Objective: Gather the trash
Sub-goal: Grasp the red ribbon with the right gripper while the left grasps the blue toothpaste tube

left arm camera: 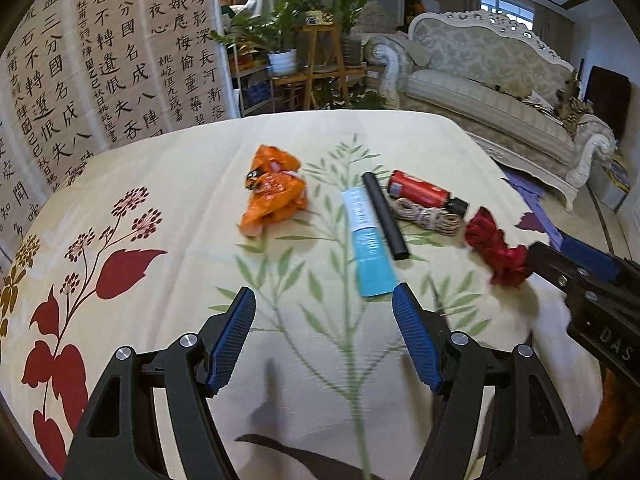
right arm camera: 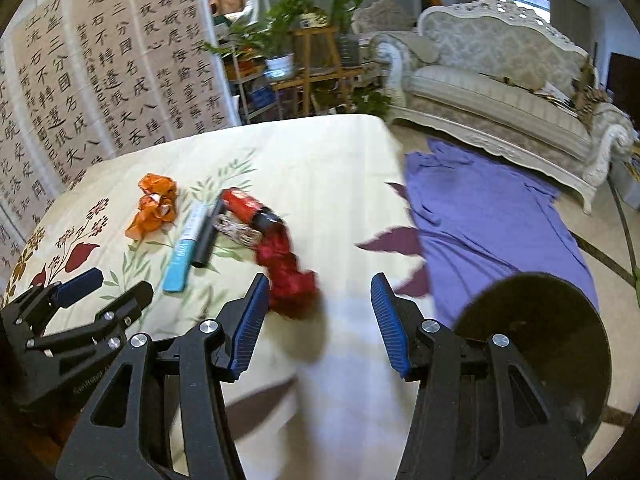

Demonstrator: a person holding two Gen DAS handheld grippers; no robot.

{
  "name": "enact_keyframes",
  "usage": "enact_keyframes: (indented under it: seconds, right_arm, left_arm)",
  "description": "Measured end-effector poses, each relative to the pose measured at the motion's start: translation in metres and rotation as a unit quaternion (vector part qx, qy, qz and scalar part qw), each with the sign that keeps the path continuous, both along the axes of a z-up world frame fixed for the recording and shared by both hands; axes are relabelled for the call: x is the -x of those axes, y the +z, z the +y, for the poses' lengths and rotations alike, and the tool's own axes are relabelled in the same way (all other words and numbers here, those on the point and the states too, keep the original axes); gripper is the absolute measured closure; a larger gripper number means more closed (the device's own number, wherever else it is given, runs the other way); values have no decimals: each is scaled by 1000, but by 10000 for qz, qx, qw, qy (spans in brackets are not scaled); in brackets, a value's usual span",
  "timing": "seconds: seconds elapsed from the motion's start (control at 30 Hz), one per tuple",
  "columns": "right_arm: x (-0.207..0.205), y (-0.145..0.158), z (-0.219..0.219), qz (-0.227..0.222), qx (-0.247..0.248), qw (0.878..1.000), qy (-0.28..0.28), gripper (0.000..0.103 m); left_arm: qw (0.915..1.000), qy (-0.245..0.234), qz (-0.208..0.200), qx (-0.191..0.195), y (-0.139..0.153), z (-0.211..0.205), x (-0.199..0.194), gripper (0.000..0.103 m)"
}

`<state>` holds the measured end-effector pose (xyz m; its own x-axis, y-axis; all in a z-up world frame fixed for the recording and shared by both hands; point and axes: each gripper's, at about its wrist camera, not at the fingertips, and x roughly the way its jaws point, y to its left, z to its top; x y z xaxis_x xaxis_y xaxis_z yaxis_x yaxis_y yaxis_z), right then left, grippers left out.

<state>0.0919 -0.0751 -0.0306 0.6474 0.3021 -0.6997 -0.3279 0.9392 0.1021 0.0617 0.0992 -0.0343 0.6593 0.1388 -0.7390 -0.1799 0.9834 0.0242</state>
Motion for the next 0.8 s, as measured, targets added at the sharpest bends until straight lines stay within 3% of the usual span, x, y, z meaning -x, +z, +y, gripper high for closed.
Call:
enact_keyframes:
  seconds: [0.13,0.17,0.23,0.33,0.8]
  right_arm:
    - [-13,-8,18,131,164,9997,119,54]
    - [-15,-11,21,182,216,9995,143,57]
    - [-17,-17,25,272,300,9990,191,73]
    - [-17,-23,30,364,390,9982,256,79]
    - [-24,-25,17,390,295,9988,-41,80]
  left_arm:
    - [9999,53,82,61,-5,10,-3,34]
    - [9999,56,89,79,-6,11,-3,34]
    - [9999,51,107,118,-7,13,-4,34]
    - [9998,28,96,155,-6,15,-6,32]
    - [9997,-101,128,192,-9,11,-32,31]
